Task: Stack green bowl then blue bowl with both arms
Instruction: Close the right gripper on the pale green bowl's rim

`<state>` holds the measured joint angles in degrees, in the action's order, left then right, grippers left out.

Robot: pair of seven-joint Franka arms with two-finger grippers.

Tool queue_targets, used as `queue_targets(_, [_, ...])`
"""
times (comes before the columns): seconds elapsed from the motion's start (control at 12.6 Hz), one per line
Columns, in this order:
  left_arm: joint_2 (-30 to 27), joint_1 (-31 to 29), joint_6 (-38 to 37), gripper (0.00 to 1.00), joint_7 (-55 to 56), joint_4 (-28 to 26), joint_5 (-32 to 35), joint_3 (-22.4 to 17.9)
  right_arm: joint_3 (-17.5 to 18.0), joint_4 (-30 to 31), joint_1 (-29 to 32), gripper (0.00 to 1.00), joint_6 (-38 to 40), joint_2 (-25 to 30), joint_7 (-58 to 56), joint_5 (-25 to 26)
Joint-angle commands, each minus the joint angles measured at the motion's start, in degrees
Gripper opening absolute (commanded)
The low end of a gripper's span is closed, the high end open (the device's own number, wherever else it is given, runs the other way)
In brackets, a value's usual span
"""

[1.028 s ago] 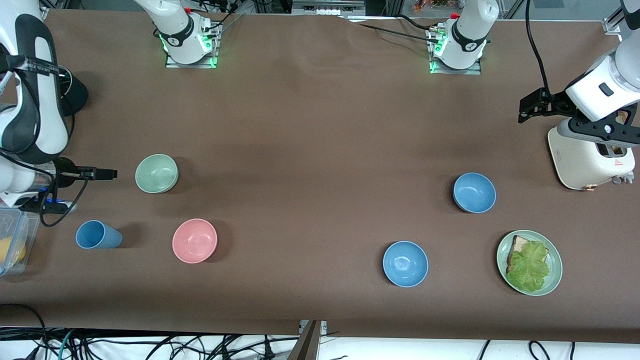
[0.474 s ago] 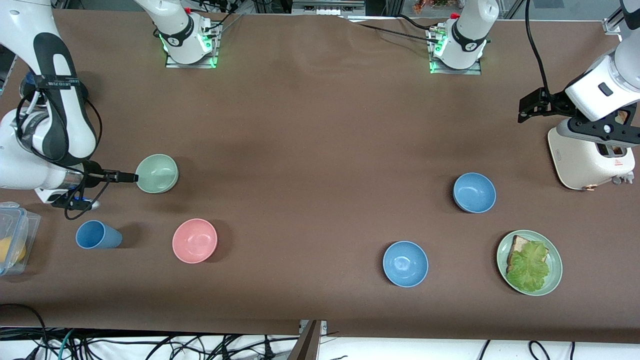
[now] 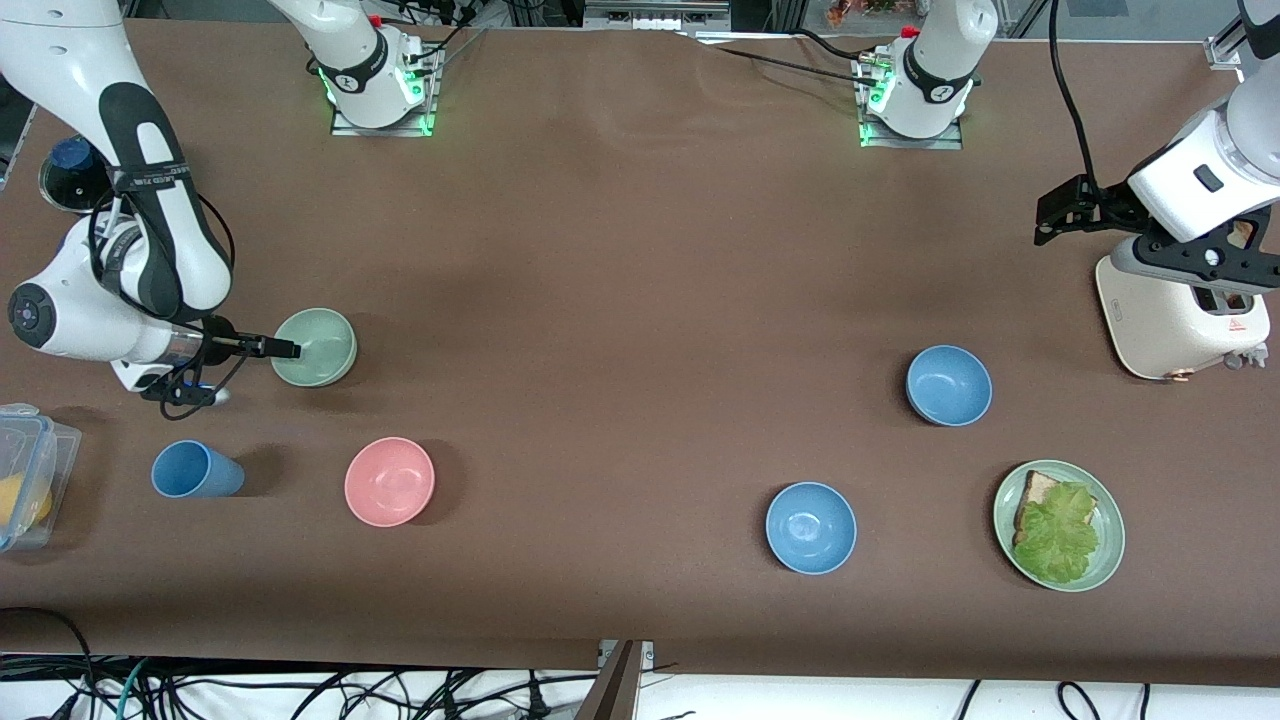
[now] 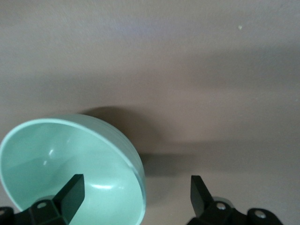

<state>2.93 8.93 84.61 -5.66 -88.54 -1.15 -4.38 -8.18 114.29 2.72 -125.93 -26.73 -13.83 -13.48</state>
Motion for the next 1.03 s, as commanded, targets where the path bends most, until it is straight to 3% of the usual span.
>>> queue_targets(0.0, [0.23, -0.05, -1.20, 1.00, -0.23, 1.35, 0.53, 0.25, 0.70, 2.69, 0.62, 1.00, -1.25, 1.68, -1.72, -1.46])
queue_targets(0.16, [0.23, -0.05, -1.20, 1.00, -0.15, 1.35, 0.53, 0.34, 0.71, 3.13, 0.62, 0.99, -1.25, 1.68, -1.99, -1.46])
queue_targets(0.24, [0.23, -0.05, -1.20, 1.00, -0.23, 1.35, 0.53, 0.25, 0.70, 3.13, 0.62, 0.87, -1.25, 1.68, -1.99, -1.46])
queue_targets(0.32, [0.23, -0.05, -1.20, 1.00, -0.32, 1.35, 0.53, 0.25, 0.79, 3.13, 0.45, 0.50, -1.08, 1.68, -1.90, -1.46])
queue_targets(0.4, [0.23, -0.05, -1.20, 1.00, -0.23, 1.35, 0.53, 0.25, 0.79, 3.13, 0.45, 0.25, -0.90, 1.59, -1.90, -1.64])
queue_targets(0.55, [0.23, -0.05, -1.20, 1.00, -0.23, 1.35, 0.53, 0.34, 0.79, 3.05, 0.27, 0.03, -0.55, 1.59, -1.81, -1.81])
queue_targets(0.95, [0.14, 0.39, -1.82, 1.00, 0.38, 1.35, 0.53, 1.31, 1.76, 0.77, 0.18, 0.00, 2.77, 2.38, -0.93, -2.08])
